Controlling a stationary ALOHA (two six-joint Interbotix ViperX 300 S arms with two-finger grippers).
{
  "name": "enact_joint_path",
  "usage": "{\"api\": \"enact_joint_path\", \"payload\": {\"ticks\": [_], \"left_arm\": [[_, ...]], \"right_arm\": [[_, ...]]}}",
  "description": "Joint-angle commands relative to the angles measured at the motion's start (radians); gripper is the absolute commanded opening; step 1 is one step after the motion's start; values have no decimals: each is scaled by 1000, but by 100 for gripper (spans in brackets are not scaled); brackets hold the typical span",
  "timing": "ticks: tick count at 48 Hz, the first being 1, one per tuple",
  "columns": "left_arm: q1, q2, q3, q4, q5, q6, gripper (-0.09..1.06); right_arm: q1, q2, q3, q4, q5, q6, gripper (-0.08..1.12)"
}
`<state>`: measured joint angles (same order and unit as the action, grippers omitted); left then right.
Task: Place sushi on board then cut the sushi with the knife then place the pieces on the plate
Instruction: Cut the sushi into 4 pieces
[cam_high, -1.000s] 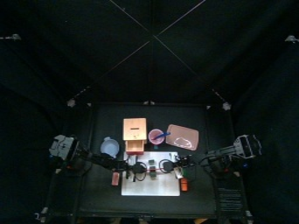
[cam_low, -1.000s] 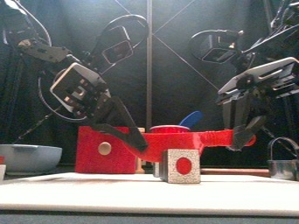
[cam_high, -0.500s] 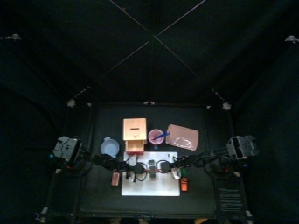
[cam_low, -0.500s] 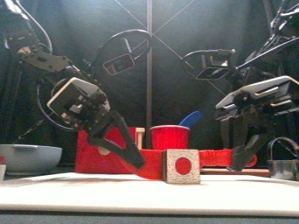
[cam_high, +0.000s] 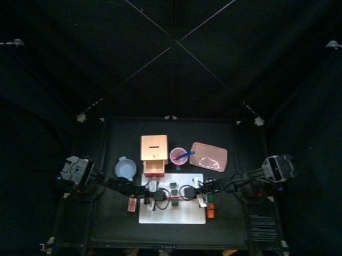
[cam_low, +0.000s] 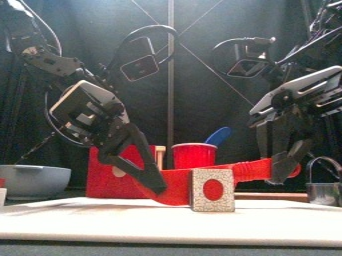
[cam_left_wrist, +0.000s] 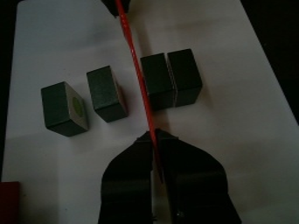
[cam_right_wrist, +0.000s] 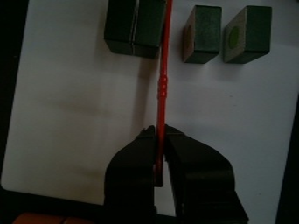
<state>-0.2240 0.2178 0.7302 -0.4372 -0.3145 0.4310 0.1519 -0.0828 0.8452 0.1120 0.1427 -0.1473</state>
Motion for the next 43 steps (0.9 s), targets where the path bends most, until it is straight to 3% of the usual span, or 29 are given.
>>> {"api": "enact_joint_path", "payload": {"ticks": [1, 19, 29, 43], "left_arm": [[12, -35, -35, 11, -8, 5, 40], [41, -176, -15, 83, 0, 5, 40], [31, -181, -18, 81, 28, 3, 40], [-31, -137, -55, 61, 29, 3, 40]], "right_arm": [[-6, -43, -41, -8, -9, -6, 40], [-5, -109, -67, -48, 58, -5, 40], [32, -167, -71, -11, 106, -3, 40], [92, -160, -69, 78, 110, -3, 40]]}}
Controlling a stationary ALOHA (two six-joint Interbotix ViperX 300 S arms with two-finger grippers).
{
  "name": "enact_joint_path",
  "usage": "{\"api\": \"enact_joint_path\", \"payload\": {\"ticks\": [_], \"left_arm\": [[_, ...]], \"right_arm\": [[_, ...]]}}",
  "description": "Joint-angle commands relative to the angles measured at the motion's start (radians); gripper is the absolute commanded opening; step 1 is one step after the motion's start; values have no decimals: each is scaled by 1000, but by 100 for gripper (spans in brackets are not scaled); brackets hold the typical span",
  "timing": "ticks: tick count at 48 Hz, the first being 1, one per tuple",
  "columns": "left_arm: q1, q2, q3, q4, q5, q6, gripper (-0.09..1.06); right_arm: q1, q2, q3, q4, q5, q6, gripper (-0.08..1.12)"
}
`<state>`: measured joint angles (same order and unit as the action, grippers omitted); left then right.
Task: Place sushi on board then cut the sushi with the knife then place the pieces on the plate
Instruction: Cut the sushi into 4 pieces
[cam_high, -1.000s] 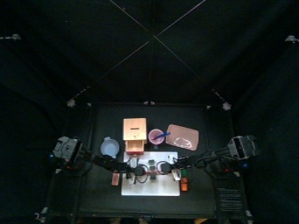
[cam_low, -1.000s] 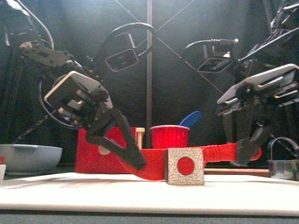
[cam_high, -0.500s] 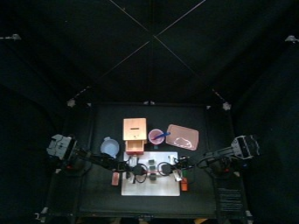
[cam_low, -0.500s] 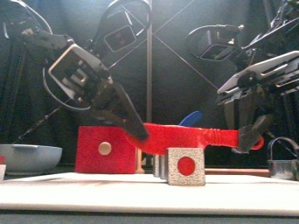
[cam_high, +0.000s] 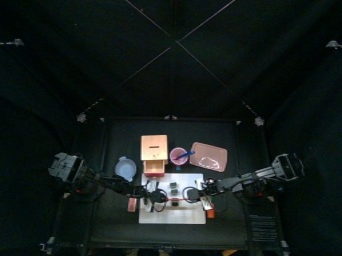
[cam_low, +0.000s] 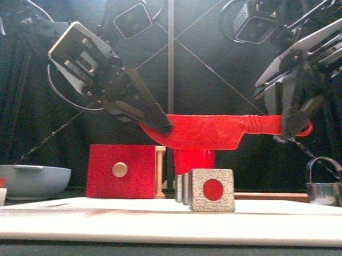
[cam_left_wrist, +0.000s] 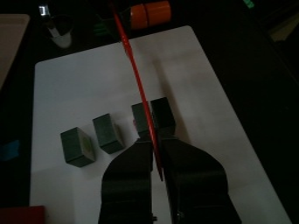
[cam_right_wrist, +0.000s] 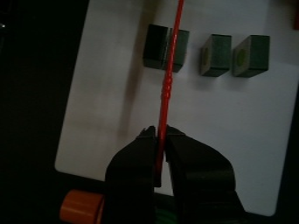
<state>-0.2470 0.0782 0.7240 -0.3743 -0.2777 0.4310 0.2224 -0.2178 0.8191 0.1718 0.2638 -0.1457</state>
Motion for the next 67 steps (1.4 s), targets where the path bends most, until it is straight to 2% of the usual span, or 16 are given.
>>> {"api": "enact_joint_path", "payload": {"ticks": [1, 13, 21, 24, 57, 67], "left_arm": [[-9, 6, -51, -2, -9, 3, 40], [3, 17, -51, -3, -15, 5, 40], [17, 17, -48, 28, -11, 5, 40], [17, 18, -46, 31, -11, 5, 40], [17, 71, -40, 29, -9, 3, 40], [17, 104, -41, 18, -9, 2, 40]], "right_arm": [[21, -23, -43, 21, -11, -5, 40], [18, -6, -40, 9, -11, -6, 40], [17, 8, -38, 2, -11, -6, 40], [17, 15, -38, 5, -11, -6, 40], [15, 84, -41, 6, -32, -6, 40], [18, 144, -43, 14, -41, -6, 40]]}}
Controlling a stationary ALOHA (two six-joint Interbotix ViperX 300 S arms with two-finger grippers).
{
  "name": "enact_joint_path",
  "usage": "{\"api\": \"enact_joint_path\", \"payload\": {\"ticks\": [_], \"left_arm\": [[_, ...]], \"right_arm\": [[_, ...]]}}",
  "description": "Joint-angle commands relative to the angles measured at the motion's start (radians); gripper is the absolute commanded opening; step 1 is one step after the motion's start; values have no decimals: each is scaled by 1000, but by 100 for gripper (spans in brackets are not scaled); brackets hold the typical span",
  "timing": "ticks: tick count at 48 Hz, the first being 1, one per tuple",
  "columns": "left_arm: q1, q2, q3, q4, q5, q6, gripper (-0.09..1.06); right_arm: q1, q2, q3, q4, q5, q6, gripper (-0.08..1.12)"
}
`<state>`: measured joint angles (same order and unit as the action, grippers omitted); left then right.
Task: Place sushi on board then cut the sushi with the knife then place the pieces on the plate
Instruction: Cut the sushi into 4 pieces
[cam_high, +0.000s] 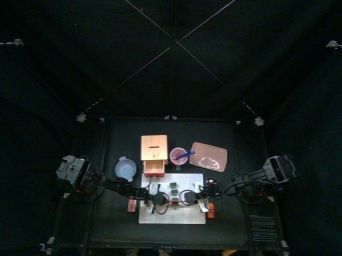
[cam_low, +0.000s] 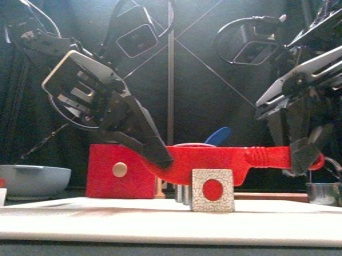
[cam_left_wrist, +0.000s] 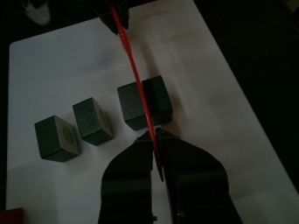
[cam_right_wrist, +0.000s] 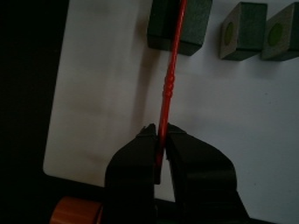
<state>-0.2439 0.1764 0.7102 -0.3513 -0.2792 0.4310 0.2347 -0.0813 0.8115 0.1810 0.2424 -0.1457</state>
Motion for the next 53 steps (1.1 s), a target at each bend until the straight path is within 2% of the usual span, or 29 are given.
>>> {"api": "enact_joint_path", "payload": {"ticks": [1, 16, 36, 42, 53], "left_arm": [[14, 11, -28, -5, -8, 3, 40], [-12, 26, -52, -38, -8, 3, 40], [-5, 2, -55, -29, -9, 5, 40], [-5, -32, -52, -15, -8, 5, 40], [-3, -98, -37, -12, -8, 5, 44]], "right_arm": [[8, 14, -35, 8, -21, -6, 40], [21, 31, -57, 35, -20, -6, 40], [17, 14, -69, 23, -11, -8, 40], [17, -11, -81, 11, 5, -6, 40], [15, -83, -110, -20, 54, -6, 40]]}}
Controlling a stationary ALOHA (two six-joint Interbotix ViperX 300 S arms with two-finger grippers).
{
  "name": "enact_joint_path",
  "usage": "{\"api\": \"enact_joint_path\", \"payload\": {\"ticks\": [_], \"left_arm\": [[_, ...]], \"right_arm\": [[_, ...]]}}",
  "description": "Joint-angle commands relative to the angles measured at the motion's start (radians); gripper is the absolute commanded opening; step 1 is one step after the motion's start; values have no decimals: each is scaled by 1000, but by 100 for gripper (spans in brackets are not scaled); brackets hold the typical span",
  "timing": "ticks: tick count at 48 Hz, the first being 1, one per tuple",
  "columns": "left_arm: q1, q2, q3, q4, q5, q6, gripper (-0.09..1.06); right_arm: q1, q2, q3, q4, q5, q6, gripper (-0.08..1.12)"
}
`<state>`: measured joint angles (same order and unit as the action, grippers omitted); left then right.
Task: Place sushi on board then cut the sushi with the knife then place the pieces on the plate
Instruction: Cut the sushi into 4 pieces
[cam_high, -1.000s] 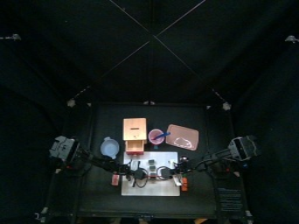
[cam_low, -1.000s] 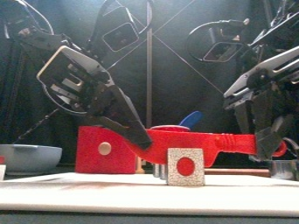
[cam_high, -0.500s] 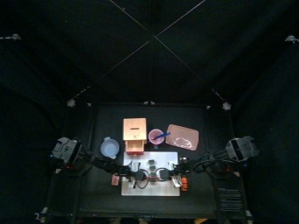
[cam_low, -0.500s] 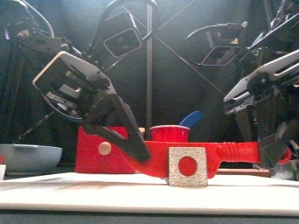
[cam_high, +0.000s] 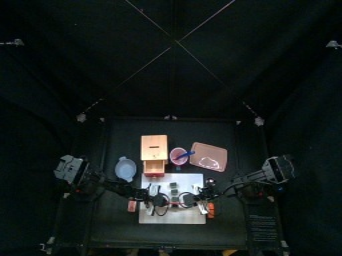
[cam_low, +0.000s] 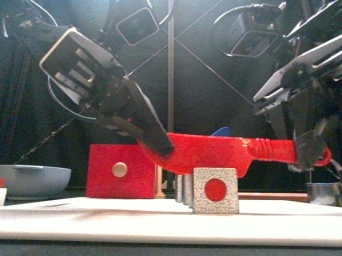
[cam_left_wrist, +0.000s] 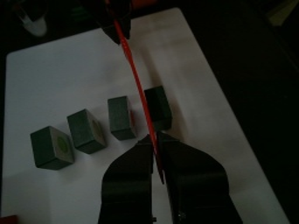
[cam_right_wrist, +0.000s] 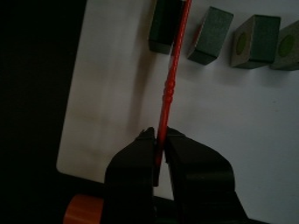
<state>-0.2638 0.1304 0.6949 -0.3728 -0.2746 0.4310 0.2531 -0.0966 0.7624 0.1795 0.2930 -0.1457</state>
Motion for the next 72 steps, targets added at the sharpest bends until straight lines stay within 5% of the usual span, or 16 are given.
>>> {"api": "enact_joint_path", "payload": {"ticks": [1, 22, 35, 49, 72], "left_arm": [[20, -55, -18, 8, -12, 5, 45], [31, -101, 18, 8, -28, 3, 81], [38, -164, 58, 8, -92, 5, 86], [51, -204, 112, 18, -166, 9, 86], [74, -212, 150, 44, -198, 8, 85]], "right_arm": [[-3, -72, -60, -21, 6, -6, 40], [-29, -86, -60, -84, 29, -6, 39], [-48, -100, -55, -61, 77, 2, 39], [-100, -259, -12, 204, 195, 0, 39], [-175, -479, 201, 638, 183, 8, 40]]}}
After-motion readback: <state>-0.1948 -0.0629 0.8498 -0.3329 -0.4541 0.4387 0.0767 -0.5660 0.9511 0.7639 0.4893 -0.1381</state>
